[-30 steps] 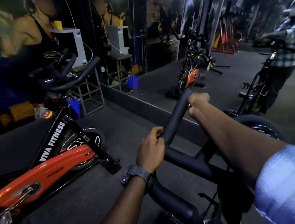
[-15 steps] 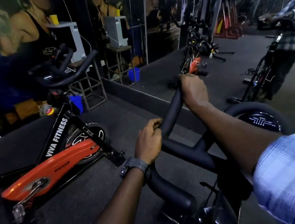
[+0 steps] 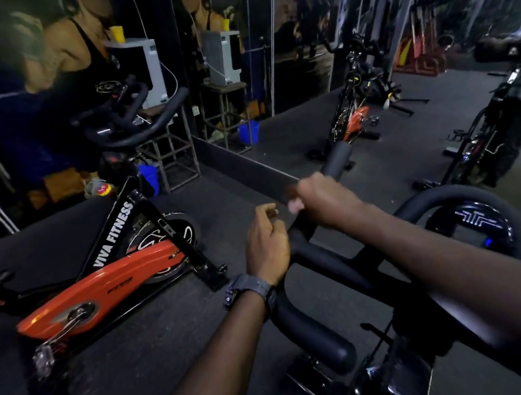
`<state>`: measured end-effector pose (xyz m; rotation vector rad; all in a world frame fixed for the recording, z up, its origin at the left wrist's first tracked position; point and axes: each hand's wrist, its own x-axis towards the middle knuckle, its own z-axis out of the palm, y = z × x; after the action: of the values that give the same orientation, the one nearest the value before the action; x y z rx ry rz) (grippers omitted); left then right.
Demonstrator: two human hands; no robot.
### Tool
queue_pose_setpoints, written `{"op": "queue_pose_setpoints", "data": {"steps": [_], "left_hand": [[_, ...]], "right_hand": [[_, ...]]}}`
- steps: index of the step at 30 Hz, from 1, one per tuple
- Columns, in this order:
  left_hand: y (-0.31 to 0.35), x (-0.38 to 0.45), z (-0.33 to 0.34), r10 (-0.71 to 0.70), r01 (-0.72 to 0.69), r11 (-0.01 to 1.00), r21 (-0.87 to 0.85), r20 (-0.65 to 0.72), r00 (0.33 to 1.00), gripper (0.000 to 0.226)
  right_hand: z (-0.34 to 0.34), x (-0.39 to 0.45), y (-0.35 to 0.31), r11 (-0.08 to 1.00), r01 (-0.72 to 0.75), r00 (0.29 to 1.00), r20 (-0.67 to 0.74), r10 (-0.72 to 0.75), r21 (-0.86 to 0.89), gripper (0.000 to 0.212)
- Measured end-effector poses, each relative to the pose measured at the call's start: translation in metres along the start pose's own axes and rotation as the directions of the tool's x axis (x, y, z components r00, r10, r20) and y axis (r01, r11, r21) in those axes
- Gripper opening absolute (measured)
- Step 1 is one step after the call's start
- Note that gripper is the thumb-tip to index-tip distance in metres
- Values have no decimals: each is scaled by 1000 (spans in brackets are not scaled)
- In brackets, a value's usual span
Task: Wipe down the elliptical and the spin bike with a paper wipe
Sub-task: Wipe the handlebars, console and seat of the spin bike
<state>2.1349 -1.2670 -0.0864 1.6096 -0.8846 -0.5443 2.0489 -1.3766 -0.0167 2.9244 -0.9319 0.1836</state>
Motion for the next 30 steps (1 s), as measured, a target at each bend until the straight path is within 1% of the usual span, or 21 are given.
{"op": "queue_pose_setpoints", "data": {"steps": [1, 2, 3, 4, 6, 8, 10, 11, 13, 14, 16, 18, 21, 22, 24, 25, 27, 28, 29, 30], "left_hand": [[-1, 1, 1, -10, 10, 1000, -5, -7, 1000, 36], [-4, 2, 3, -12, 12, 1000, -1, -9, 1000, 40], [-6, 4, 4, -13, 13, 1000, 1, -11, 1000, 43], [-8, 5, 5, -16, 16, 1000, -1, -19, 1000, 45], [-8, 6, 5, -10, 10, 1000, 0, -34, 999, 44], [-5, 6, 3, 11, -10, 1000, 18, -37, 999, 41], [-2, 4, 0, 23, -22, 999, 47, -31, 999, 34], [0, 3, 0, 24, -23, 998, 56, -30, 999, 32], [2, 2, 0, 36, -36, 999, 3, -20, 999, 29], [3, 2, 1, 26, -27, 999, -39, -23, 999, 29], [1, 4, 2, -6, 2, 996, -85, -40, 999, 31], [-2, 6, 4, -11, 6, 994, -110, -51, 999, 40], [1, 3, 1, -3, -3, 993, -122, -53, 999, 63], [4, 1, 0, -4, -2, 994, -110, -56, 998, 65], [7, -2, -1, 5, -9, 996, -92, -48, 999, 64], [5, -1, 0, 6, -10, 995, -99, -37, 999, 65], [5, 1, 0, -28, 26, 983, -182, -9, 1000, 76], [3, 3, 1, -68, 65, 968, -241, -3, 998, 81], [1, 5, 1, -102, 98, 947, -305, 3, 995, 84], [2, 5, 0, -134, 127, 923, -362, 5, 991, 84]], "right_hand": [[-11, 2, 9, 998, -44, 998, -56, 42, -48, 13], [-19, 5, 18, 990, -86, 990, -120, 73, -108, 11], [-23, 6, 24, 980, -105, 985, -155, 79, -166, 13], [-24, 5, 23, 970, -74, 988, -147, 41, -232, 16], [-13, 0, 5, 944, 58, 997, -36, -74, -326, 21], [5, -12, -18, 943, 147, 989, 37, -142, -299, 24], [12, -23, -30, 940, 220, 975, 65, -210, -261, 25], [8, -25, -30, 944, 224, 974, 67, -214, -240, 25], [-3, -21, -15, 962, 147, 989, 45, -140, -231, 25], [-10, -15, -4, 962, 90, 996, 13, -90, -257, 23], [-19, -8, 13, 964, -5, 995, -98, -22, -265, 20], [-16, -11, 7, 978, -15, 995, -97, -5, -207, 21], [1, -39, -34, 998, 51, 998, 44, -50, -36, 22], [2, -50, -45, 996, 75, 995, 57, -78, 42, 21], [3, -56, -49, 989, 131, 988, 78, -136, 72, 20], [0, -52, -45, 989, 129, 989, 71, -134, 69, 19], [2, -40, -30, 999, 8, 1000, -22, -7, 42, 19], [2, -38, -26, 999, -43, 996, -74, 45, 30, 20], [7, -39, -27, 998, -53, 994, -93, 56, 34, 20], [10, -43, -34, 998, -20, 996, -80, 24, 51, 21]]}}
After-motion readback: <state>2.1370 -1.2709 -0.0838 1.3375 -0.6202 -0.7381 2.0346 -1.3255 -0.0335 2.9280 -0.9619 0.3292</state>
